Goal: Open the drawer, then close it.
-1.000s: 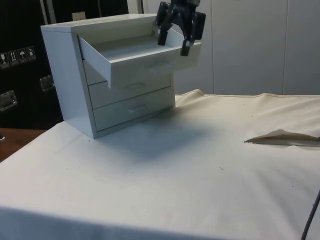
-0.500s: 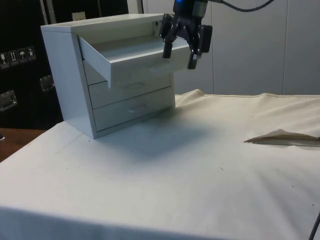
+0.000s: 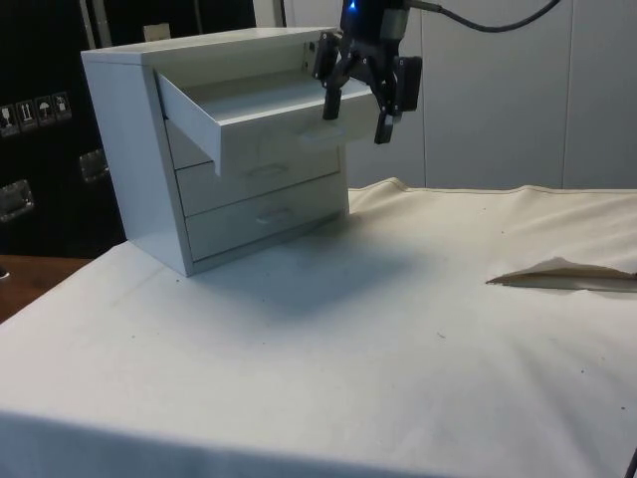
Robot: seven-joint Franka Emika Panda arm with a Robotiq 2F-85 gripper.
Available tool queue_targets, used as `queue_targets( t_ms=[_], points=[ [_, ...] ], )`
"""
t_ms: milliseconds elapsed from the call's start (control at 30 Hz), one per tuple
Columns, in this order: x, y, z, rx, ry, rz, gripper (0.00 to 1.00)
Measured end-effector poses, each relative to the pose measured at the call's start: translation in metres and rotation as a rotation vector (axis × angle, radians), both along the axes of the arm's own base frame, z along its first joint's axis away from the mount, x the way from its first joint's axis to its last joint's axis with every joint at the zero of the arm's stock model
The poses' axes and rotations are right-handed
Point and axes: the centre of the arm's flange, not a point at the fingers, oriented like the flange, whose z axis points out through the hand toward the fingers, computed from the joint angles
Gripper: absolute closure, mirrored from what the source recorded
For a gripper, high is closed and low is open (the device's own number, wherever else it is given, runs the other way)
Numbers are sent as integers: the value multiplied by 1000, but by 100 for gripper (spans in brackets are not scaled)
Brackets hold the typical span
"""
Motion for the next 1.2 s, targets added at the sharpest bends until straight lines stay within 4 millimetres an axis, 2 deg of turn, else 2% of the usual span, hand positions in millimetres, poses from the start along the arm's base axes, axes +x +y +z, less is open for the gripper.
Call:
queue_targets(
  t_ms=[300, 600, 1133, 1200],
  points=[
    [0, 12, -7, -53, 9, 8, 0],
    [7, 21, -23, -101, 24, 11, 0],
    [14, 17, -28, -199, 15, -4, 0],
    [14, 17, -28, -205, 13, -6, 5]
  ],
)
